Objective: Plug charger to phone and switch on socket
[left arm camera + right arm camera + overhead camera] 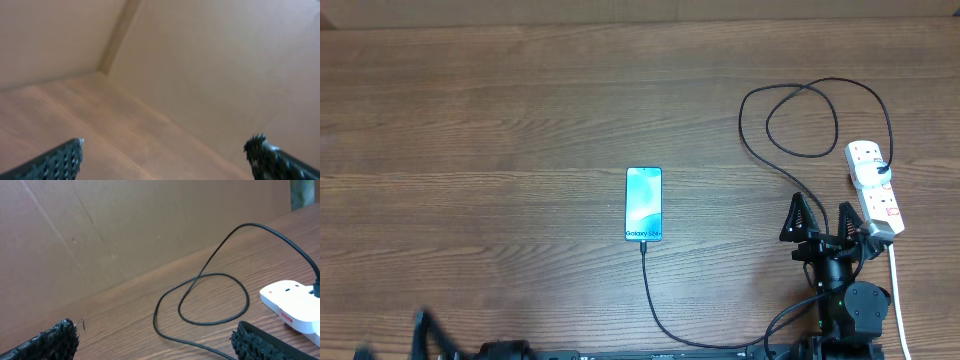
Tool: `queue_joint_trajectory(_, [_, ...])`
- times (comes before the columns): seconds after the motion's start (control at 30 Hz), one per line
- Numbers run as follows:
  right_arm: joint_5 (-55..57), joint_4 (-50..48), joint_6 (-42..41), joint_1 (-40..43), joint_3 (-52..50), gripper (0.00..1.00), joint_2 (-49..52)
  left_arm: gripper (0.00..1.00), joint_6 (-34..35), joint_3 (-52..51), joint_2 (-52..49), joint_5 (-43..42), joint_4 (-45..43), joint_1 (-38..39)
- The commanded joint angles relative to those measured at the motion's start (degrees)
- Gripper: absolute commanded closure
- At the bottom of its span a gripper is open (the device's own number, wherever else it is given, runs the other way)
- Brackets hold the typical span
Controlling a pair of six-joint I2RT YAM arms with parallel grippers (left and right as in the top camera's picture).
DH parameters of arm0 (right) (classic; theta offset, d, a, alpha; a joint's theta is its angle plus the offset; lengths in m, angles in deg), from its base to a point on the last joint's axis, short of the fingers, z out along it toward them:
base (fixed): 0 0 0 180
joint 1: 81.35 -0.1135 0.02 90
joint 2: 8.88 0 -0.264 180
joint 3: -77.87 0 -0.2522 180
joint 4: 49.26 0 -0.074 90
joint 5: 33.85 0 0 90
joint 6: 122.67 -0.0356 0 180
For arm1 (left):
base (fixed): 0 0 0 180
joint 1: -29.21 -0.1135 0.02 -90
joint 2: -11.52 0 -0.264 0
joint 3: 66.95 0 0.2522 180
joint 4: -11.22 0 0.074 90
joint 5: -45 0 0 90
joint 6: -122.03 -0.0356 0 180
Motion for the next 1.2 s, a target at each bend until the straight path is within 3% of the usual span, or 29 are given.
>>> queue_joint_trajectory(0.0, [0.66, -0.44, 0.24, -0.26, -0.59, 0.00, -0.09, 0.00, 0.96, -11.28, 0.24, -4.15, -9.01, -0.46])
queue_joint_trajectory(0.33, [0.66, -0.44, 0.24, -0.26, -0.61, 0.00, -0.09, 0.01, 0.92, -42.56, 0.24, -14.12, -41.29, -0.46])
queue_joint_trajectory(0.67, [0.66, -0.44, 0.24, -0.26, -0.59, 0.00, -0.09, 0.01, -1.49, -59.36, 0.24, -14.03, -60.50, -0.46])
queue_joint_trajectory(0.83, [0.66, -0.44, 0.24, -0.26, -0.59, 0.00, -0.09, 0.01, -2.93, -60.57, 0.22, -12.57, -59.91, -0.46])
queue_joint_trajectory(1.17, [0.66, -0.44, 0.24, -0.26, -0.59, 0.00, -0.09, 0.01, -18.16, -60.57, -0.55, -13.66, -56.33, -0.46])
